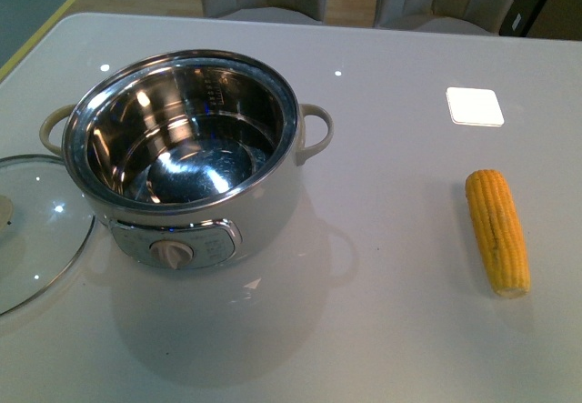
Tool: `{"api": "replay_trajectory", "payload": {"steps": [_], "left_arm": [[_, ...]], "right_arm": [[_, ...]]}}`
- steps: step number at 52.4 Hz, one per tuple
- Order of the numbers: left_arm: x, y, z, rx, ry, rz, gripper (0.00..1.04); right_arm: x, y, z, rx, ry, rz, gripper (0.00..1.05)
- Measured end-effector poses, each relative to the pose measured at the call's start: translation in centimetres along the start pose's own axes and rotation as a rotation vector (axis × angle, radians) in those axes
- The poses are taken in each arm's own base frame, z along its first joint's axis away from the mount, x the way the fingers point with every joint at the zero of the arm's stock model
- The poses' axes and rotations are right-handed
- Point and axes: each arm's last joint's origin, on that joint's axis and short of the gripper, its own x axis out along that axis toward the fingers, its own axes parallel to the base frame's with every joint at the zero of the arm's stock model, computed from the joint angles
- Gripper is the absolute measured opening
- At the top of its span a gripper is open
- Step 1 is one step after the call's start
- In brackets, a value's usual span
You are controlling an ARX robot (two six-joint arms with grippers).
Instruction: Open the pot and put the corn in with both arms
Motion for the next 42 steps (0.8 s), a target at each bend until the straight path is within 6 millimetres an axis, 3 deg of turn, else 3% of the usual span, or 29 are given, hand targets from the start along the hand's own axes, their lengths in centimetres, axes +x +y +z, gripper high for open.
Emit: {"api": "replay_trajectory", "payload": {"steps": [9,13,17,19,20,23,28,35,42], "left_arm": [[-0.4,0.0,0.2,0.0,-0.029,0.0,0.04],[-0.4,0.0,0.2,0.0,-0.029,0.0,0.17],[-0.4,0.0,0.2,0.001,-0.029,0.0,0.36],[-0.4,0.0,0.2,0.001,-0.029,0.0,0.45],[-0.4,0.0,0.2,0.001,-0.029,0.001,0.51],[-0.4,0.0,0.2,0.001,-0.031,0.0,0.59],[-0.4,0.0,0.2,0.001,-0.03,0.0,0.72],[-0.4,0.0,0.2,0.001,-0.03,0.0,0.98],[-0.4,0.0,0.2,0.002,-0.03,0.0,0.98]], "right_arm": [[0.0,0.0,0.0,0.0,0.0,0.0,0.96],[0.0,0.0,0.0,0.0,0.0,0.0,0.96],[0.0,0.0,0.0,0.0,0.001,0.0,0.96],[0.1,0.0,-0.1,0.065,0.166,-0.063,0.96],[0.2,0.0,-0.1,0.112,0.347,-0.131,0.96],[0.6,0.0,-0.4,0.169,0.577,-0.189,0.96],[1.3,0.1,-1.3,0.21,0.732,-0.226,0.96],[4.3,0.1,-1.9,0.237,0.755,-0.203,0.96],[9.6,0.1,-3.7,0.166,0.763,-0.146,0.96]]}}
